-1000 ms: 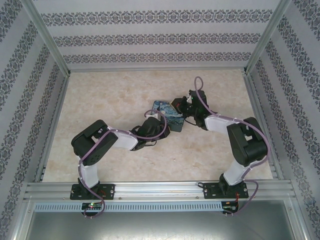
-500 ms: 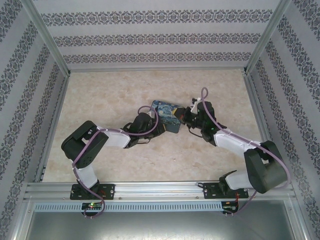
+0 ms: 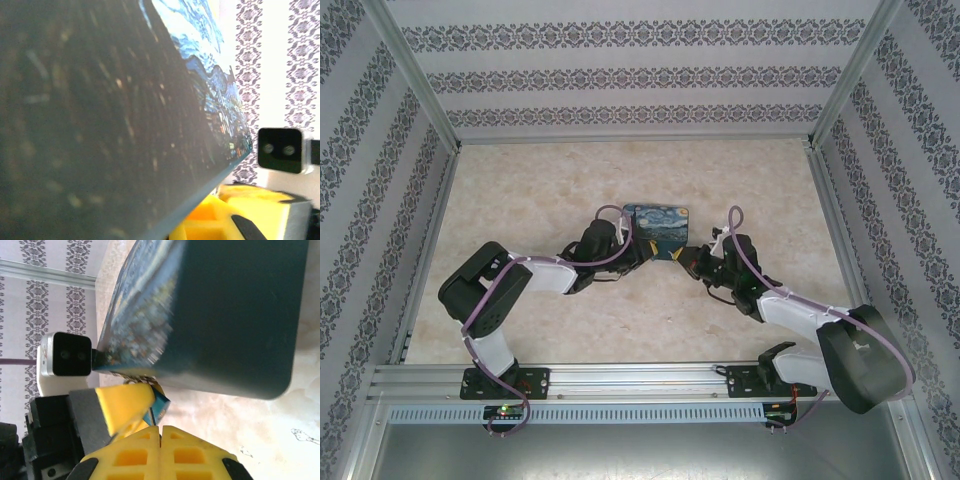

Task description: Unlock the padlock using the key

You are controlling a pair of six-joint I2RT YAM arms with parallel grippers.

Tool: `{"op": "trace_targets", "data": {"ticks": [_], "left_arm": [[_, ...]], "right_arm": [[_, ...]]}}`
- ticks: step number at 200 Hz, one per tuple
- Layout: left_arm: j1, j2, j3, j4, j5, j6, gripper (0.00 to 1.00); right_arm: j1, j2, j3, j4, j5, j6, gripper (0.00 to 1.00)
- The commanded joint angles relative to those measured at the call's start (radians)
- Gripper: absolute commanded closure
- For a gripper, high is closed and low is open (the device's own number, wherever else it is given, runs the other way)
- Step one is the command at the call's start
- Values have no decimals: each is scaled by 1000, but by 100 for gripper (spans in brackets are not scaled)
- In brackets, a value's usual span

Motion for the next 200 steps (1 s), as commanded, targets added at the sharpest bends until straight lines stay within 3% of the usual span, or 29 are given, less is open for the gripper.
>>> {"op": "trace_targets", "data": {"ticks": [1, 200], "left_arm": [[14, 11, 6, 152, 31, -84, 100], [22, 34, -4, 215, 22, -157, 100]], "right_arm": [[14, 2, -35, 100, -28, 30, 100], [72, 149, -2, 226, 47, 129, 100]]}}
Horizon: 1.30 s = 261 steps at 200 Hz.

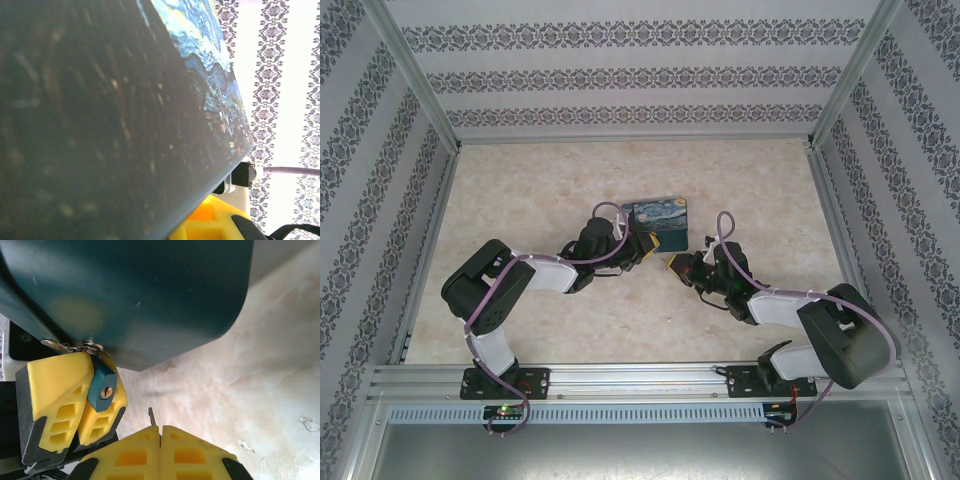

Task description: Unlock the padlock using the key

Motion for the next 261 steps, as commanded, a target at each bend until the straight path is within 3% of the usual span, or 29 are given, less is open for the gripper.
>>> {"op": "trace_targets", "data": {"ticks": [1, 174, 261], "left_arm": [[12, 12, -4, 103, 14, -10, 100], [13, 18, -12, 114, 17, -14, 100], [1, 31, -16, 211, 35, -117, 100]], "right_arm": [[8, 10, 35, 48, 21, 11, 100], [10, 10, 80, 46, 22, 22, 100], [7, 67, 92, 133, 45, 18, 100]]}}
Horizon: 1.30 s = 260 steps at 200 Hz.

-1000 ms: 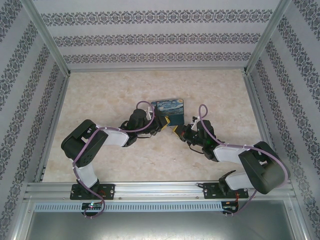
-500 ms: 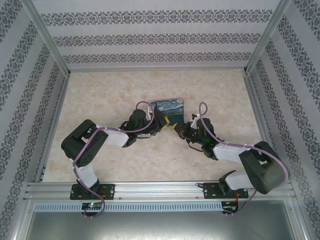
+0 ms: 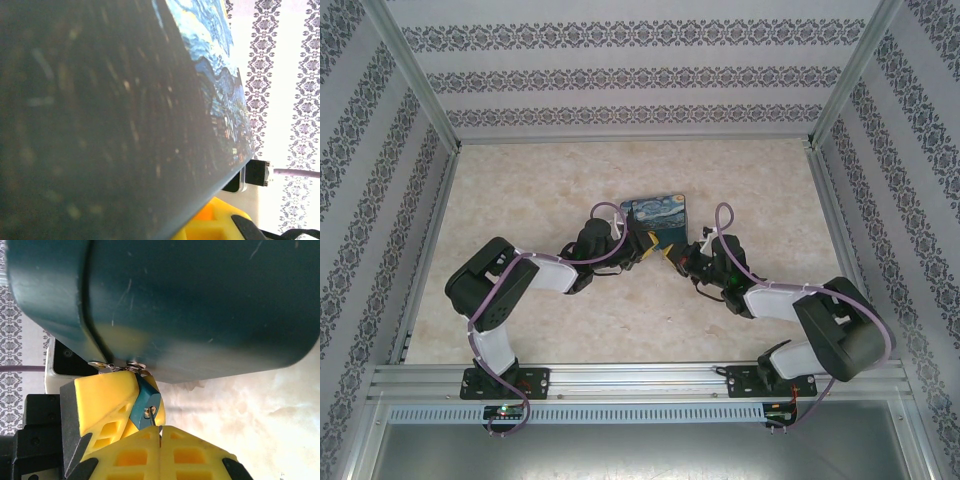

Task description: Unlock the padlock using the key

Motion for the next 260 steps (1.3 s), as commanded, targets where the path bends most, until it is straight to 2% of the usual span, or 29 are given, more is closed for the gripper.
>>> {"op": "trace_targets", "data": {"ticks": [1, 48, 108, 136, 206, 260], "left_arm": [[-5, 2, -3, 132, 39, -50, 100], [-9, 9, -3, 173, 46, -95, 100], [-8, 10, 11, 166, 55, -109, 100], [-8, 10, 14, 173, 52, -114, 100], [-11, 22, 19, 218, 45, -155, 100], [-16, 28, 28, 268, 38, -214, 100]], "right_arm": [[7, 20, 33, 78, 30, 3, 100], [-17, 50, 48, 123, 0, -8, 100], [-89, 136, 75, 215, -158, -59, 100], [-101, 168, 82, 250, -187, -65, 100], [-96, 276, 74, 454, -162, 135, 100], [-100, 351, 76, 558, -144, 193, 100]]}}
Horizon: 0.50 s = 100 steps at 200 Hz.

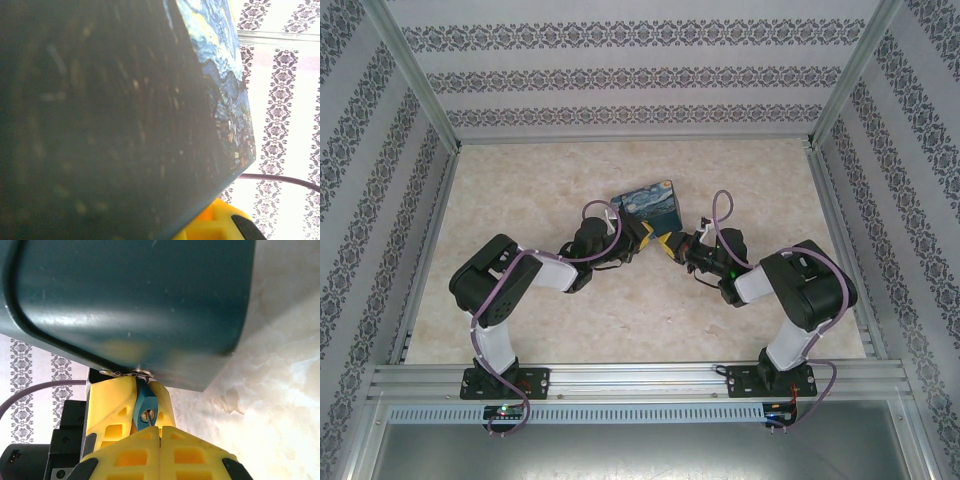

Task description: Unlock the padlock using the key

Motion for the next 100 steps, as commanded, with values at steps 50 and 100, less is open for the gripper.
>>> {"op": "trace_targets", "data": {"ticks": [50, 100], "left_arm": [[-39, -9, 26, 157, 139, -58, 100], [-38, -15, 23, 115, 140, -36, 100]], "right_arm": [[-24, 74, 44, 133, 41, 46, 100], [-57, 97, 60, 128, 4, 40, 100]]}}
